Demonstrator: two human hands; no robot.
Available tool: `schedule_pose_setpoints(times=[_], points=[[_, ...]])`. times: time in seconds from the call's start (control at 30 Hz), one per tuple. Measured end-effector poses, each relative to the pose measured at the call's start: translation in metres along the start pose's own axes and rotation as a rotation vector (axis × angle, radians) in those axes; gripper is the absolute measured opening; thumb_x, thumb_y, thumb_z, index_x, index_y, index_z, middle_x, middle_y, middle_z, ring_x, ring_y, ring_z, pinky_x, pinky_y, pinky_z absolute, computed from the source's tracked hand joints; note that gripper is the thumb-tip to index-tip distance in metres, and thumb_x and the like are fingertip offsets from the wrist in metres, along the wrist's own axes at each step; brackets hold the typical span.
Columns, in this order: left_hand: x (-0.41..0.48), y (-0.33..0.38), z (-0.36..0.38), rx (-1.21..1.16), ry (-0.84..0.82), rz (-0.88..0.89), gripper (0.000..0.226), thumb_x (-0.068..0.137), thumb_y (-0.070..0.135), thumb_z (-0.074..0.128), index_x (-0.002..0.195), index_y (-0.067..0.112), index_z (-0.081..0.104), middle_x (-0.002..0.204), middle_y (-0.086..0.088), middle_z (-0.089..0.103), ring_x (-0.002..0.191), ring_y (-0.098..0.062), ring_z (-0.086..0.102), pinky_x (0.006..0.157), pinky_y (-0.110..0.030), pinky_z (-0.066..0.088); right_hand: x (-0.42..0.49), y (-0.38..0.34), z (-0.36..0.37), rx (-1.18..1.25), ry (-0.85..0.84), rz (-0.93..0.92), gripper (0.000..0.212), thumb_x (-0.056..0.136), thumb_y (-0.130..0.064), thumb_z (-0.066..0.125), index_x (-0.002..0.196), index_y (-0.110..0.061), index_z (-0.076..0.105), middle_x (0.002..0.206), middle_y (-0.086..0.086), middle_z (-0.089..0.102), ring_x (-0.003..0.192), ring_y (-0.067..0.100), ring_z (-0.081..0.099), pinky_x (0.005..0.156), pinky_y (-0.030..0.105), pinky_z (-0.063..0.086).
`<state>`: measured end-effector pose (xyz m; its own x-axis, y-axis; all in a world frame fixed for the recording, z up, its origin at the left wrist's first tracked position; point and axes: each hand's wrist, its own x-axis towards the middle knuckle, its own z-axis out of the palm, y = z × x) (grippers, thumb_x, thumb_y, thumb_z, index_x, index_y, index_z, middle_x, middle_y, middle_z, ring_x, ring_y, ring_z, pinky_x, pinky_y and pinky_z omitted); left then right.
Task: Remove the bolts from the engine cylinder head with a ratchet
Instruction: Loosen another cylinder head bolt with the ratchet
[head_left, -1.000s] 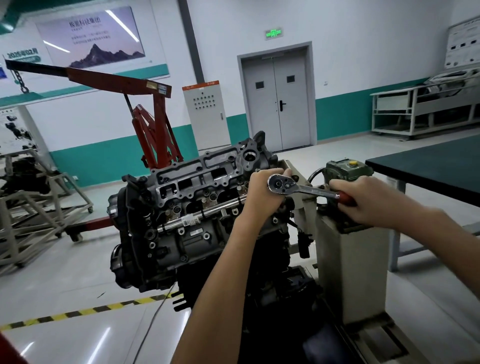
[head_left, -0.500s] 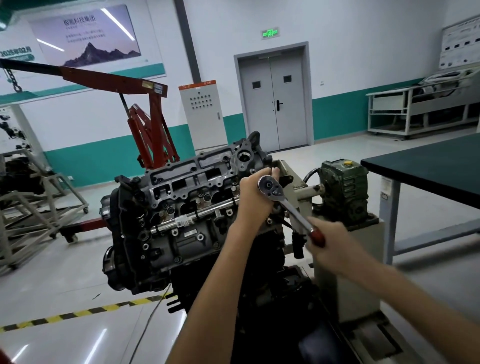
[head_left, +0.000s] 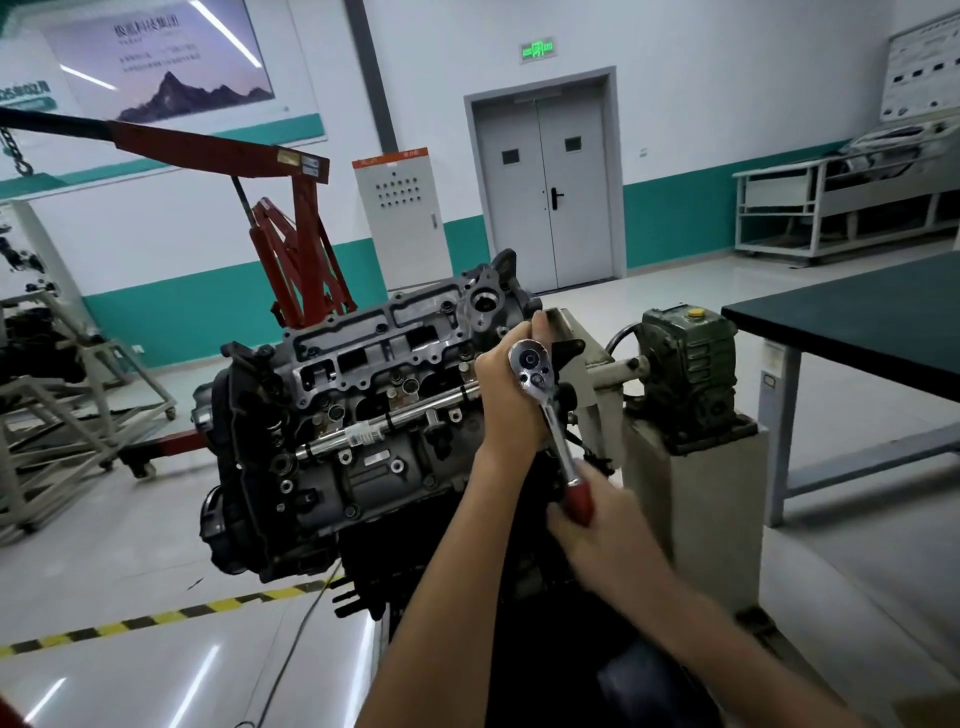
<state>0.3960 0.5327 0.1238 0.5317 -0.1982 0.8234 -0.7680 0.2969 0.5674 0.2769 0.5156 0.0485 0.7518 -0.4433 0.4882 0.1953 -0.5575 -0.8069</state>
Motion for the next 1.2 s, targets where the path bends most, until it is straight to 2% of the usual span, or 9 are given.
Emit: schedule_pose_setpoints(times=[0.13, 0.2, 0.3, 0.47, 0.63, 0.83, 1.0, 1.1, 1.2], points=[[0.003, -0.001, -0.004, 0.008, -0.063, -0.013, 0.049, 0.099, 0.016, 0.05, 0.057, 0.001, 0.03, 0.051, -0.009, 0.026, 0.048, -0.01, 0.025, 0.046, -0.027, 0.022, -0.003, -0.008, 0.026, 0.133, 0.006, 0.071, 0.025, 0.079, 0.004, 0.056, 0.077, -0.02, 0.053, 0.052, -0.005, 0.049, 0.041, 0.002, 0.047, 0.041, 0.011, 0.036], [0.005, 0.0, -0.011, 0.047, -0.161, -0.011, 0.048, 0.099, 0.015, 0.051, 0.056, 0.001, 0.034, 0.05, -0.014, 0.031, 0.047, -0.012, 0.028, 0.045, -0.032, 0.023, 0.008, 0.001, -0.006, -0.06, -0.036, 0.006, 0.015, 0.076, 0.007, 0.057, 0.079, -0.008, 0.055, 0.053, -0.002, 0.048, 0.044, 0.003, 0.046, 0.043, 0.012, 0.037], [0.012, 0.001, -0.021, 0.161, -0.325, -0.002, 0.047, 0.097, 0.014, 0.054, 0.053, 0.017, 0.038, 0.049, 0.008, 0.037, 0.046, -0.005, 0.029, 0.046, -0.023, 0.025, 0.04, 0.008, -0.075, -0.439, -0.229, -0.129, 0.01, 0.08, -0.001, 0.058, 0.09, -0.002, 0.056, 0.064, 0.004, 0.057, 0.052, 0.011, 0.056, 0.054, 0.03, 0.052], [0.015, 0.002, -0.025, 0.14, -0.358, -0.022, 0.046, 0.097, 0.014, 0.055, 0.054, 0.013, 0.039, 0.05, 0.007, 0.033, 0.048, -0.009, 0.028, 0.048, -0.029, 0.024, 0.088, -0.011, -0.123, -0.848, -0.247, -0.364, 0.012, 0.082, -0.014, 0.06, 0.094, -0.016, 0.056, 0.057, -0.016, 0.046, 0.051, -0.006, 0.048, 0.049, 0.008, 0.034], [0.001, -0.002, -0.004, 0.031, -0.088, 0.001, 0.046, 0.099, 0.013, 0.049, 0.056, 0.007, 0.037, 0.05, -0.006, 0.033, 0.045, -0.013, 0.028, 0.043, -0.028, 0.021, 0.026, 0.013, -0.058, -0.382, -0.07, -0.09, 0.012, 0.08, -0.004, 0.062, 0.086, -0.008, 0.053, 0.061, 0.009, 0.058, 0.05, 0.02, 0.054, 0.052, 0.024, 0.048], [0.002, -0.002, -0.001, 0.022, -0.028, -0.05, 0.049, 0.099, 0.016, 0.05, 0.057, 0.0, 0.029, 0.053, -0.005, 0.025, 0.049, -0.009, 0.024, 0.047, -0.024, 0.021, -0.008, -0.011, 0.03, 0.147, 0.02, 0.034, 0.024, 0.08, 0.002, 0.059, 0.085, -0.02, 0.052, 0.057, -0.005, 0.052, 0.046, 0.0, 0.05, 0.045, 0.005, 0.036], [0.013, 0.003, -0.02, 0.162, -0.309, -0.055, 0.049, 0.097, 0.015, 0.055, 0.057, -0.006, 0.037, 0.052, -0.01, 0.035, 0.049, -0.015, 0.029, 0.049, -0.031, 0.025, 0.028, 0.006, -0.061, -0.341, -0.214, -0.107, 0.011, 0.08, -0.001, 0.058, 0.088, -0.005, 0.053, 0.062, 0.005, 0.054, 0.048, 0.012, 0.052, 0.051, 0.032, 0.051], [0.02, 0.006, -0.026, 0.215, -0.41, -0.042, 0.048, 0.096, 0.014, 0.057, 0.056, -0.007, 0.039, 0.053, -0.01, 0.035, 0.05, -0.014, 0.029, 0.05, -0.029, 0.026, 0.076, -0.008, -0.118, -0.804, -0.319, -0.262, 0.01, 0.086, -0.015, 0.055, 0.095, -0.011, 0.054, 0.064, -0.01, 0.051, 0.053, -0.001, 0.052, 0.048, 0.017, 0.046], [0.015, 0.005, -0.024, 0.165, -0.354, -0.049, 0.047, 0.097, 0.013, 0.055, 0.056, -0.006, 0.04, 0.052, -0.02, 0.037, 0.049, -0.018, 0.03, 0.049, -0.034, 0.025, 0.09, -0.01, -0.126, -0.91, -0.257, -0.335, 0.01, 0.086, -0.019, 0.055, 0.093, -0.013, 0.054, 0.063, -0.009, 0.051, 0.055, -0.001, 0.051, 0.051, 0.015, 0.044]])
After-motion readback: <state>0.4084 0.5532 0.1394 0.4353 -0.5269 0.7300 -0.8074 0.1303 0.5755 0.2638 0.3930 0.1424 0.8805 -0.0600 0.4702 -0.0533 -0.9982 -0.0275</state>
